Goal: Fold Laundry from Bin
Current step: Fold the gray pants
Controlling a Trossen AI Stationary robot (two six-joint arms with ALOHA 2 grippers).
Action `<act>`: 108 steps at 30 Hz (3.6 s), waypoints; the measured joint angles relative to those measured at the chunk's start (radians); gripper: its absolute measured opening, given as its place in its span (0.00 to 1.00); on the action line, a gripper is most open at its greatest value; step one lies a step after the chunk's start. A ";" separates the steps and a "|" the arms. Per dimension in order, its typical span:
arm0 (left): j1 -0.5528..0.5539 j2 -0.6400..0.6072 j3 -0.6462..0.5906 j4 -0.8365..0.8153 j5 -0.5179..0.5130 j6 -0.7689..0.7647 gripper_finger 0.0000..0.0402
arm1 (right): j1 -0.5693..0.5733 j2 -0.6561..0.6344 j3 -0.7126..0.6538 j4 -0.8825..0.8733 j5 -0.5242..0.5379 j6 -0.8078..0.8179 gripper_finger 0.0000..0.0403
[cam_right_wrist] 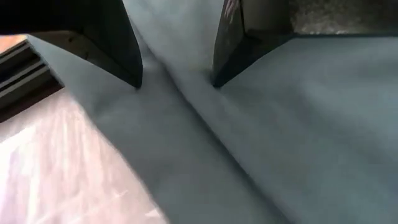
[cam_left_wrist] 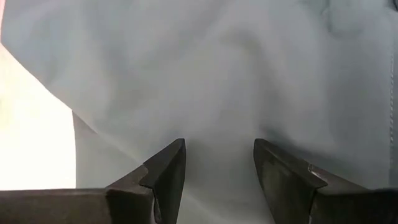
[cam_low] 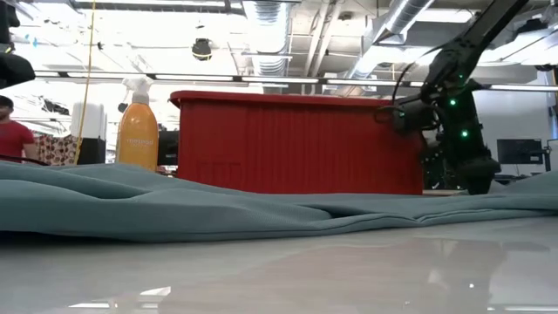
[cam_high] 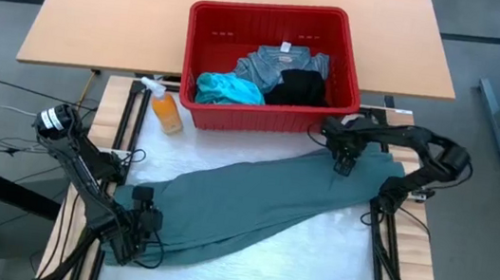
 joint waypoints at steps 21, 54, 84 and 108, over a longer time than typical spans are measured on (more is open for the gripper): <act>0.087 0.000 0.000 -0.001 0.102 0.060 0.45 | 0.054 -0.127 0.058 -0.078 0.104 -0.038 0.07; 0.101 -0.001 0.000 0.002 0.212 0.013 0.45 | 0.141 0.032 0.195 -0.024 0.143 -0.018 0.20; 0.155 -0.116 0.185 -0.082 0.133 0.127 0.45 | 0.760 -0.384 -0.100 0.559 -0.375 0.402 0.36; 0.233 0.187 0.154 0.441 0.136 0.403 0.45 | 1.065 0.132 -0.100 1.101 0.006 0.323 0.34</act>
